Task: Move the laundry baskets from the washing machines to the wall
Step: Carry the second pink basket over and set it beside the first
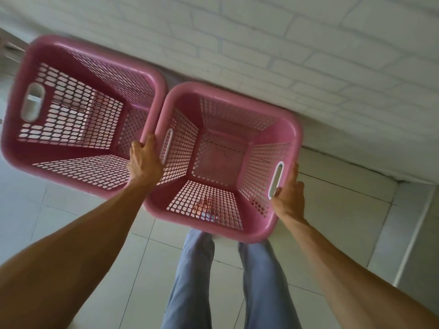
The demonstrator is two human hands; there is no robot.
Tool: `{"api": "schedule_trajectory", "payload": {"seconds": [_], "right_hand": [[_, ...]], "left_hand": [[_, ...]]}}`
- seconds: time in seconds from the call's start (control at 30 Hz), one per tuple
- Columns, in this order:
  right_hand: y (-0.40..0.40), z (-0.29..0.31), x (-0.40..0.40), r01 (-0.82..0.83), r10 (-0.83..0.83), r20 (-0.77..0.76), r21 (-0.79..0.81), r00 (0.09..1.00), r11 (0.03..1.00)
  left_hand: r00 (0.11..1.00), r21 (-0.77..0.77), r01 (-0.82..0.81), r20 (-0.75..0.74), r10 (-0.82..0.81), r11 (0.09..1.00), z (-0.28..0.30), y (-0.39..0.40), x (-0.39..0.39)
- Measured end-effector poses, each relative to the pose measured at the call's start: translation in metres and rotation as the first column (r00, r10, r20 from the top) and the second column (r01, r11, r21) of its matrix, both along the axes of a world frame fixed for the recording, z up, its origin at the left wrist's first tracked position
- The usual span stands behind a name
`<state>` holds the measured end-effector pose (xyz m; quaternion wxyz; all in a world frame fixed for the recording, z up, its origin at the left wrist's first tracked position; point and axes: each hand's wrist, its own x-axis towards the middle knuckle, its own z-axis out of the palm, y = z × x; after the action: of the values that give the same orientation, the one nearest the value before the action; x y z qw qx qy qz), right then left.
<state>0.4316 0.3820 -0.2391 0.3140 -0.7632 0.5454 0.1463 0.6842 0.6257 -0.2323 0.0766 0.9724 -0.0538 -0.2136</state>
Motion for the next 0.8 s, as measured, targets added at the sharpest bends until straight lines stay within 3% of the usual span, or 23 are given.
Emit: {"api": "schedule_trajectory", "payload": {"seconds": [0.27, 0.47, 0.7, 0.8], "right_hand": [[-0.005, 0.008, 0.01, -0.163, 0.173, -0.093, 0.105, 0.981, 0.981], [0.01, 0.051, 0.006, -0.16, 0.196, -0.147, 0.228, 0.969, 0.96], [0.057, 0.173, -0.015, -0.02, 0.023, -0.016, 0.192, 1.0, 0.981], [0.079, 0.208, -0.041, 0.03, -0.03, -0.002, 0.145, 1.0, 0.989]], "left_hand": [[1.0, -0.038, -0.014, -0.027, 0.013, 0.999, 0.012, -0.009, -0.008], [0.989, -0.209, 0.067, -0.118, -0.093, 0.976, 0.06, -0.028, -0.049], [0.91, -0.341, 0.343, -0.111, -0.4, 0.875, 0.165, -0.042, -0.113], [0.828, -0.356, 0.499, -0.074, -0.556, 0.79, 0.199, -0.051, -0.138]]}}
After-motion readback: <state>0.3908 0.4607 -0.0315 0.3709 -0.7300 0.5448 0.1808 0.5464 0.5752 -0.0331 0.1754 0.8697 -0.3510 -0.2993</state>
